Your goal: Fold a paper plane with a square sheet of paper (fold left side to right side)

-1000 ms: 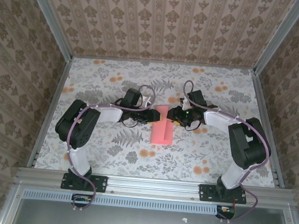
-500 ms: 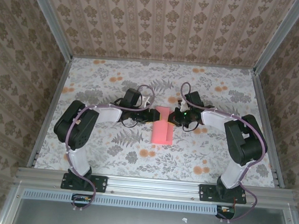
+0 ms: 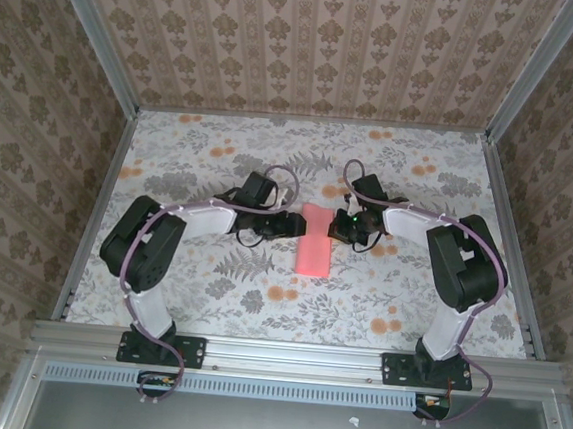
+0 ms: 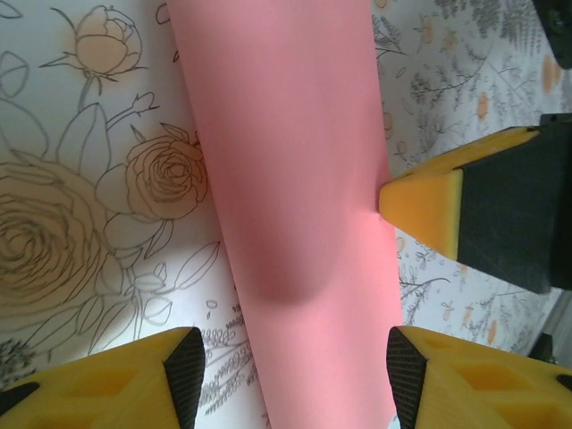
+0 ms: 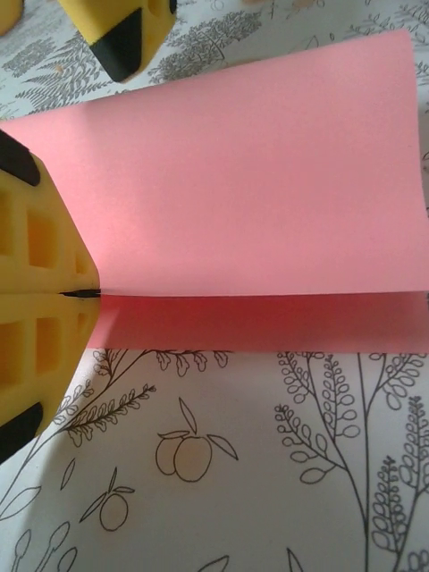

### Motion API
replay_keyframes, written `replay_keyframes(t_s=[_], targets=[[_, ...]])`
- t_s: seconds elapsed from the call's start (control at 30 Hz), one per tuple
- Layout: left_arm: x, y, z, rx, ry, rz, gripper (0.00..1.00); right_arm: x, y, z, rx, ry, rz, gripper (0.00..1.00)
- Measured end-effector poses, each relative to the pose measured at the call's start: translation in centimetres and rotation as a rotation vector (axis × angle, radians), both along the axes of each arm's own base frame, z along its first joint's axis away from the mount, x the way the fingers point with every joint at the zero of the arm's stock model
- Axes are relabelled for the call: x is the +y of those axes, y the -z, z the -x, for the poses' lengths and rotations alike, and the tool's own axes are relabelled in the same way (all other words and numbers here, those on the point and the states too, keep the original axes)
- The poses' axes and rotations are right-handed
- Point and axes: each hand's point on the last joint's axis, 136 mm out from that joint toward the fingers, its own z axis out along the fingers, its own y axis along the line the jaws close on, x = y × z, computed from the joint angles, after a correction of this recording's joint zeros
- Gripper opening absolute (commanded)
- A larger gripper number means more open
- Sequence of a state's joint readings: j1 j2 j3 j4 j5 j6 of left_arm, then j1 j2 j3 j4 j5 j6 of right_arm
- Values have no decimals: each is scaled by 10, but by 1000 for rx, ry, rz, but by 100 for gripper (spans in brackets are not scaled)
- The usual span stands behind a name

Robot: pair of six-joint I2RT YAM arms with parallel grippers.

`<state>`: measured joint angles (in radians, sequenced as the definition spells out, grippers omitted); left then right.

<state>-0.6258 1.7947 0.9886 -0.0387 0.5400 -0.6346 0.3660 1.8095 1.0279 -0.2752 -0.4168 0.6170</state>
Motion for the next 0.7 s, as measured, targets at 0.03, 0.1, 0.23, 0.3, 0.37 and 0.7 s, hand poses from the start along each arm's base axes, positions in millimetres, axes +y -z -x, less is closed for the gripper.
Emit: replay_keyframes(t_s=[0.03, 0.1, 0.23, 0.3, 0.37, 0.7], targets=[[-2, 2, -1, 2, 1, -7, 59, 0, 0, 0, 0, -2, 1, 2], [-6, 5, -2, 8, 6, -25, 57, 0, 0, 1, -2, -9, 4, 3], [-13, 11, -3, 13, 10, -73, 53, 0, 1, 1, -1, -13, 5, 4], [-15, 15, -3, 13, 13, -106, 50, 0, 1, 1, -3, -15, 6, 5], [-15, 17, -2, 11, 14, -135, 49, 0, 1, 1, -4, -16, 7, 10], [-15, 28, -1, -2, 23, -234, 49, -14, -12, -4, -84, 3, 69, 47]])
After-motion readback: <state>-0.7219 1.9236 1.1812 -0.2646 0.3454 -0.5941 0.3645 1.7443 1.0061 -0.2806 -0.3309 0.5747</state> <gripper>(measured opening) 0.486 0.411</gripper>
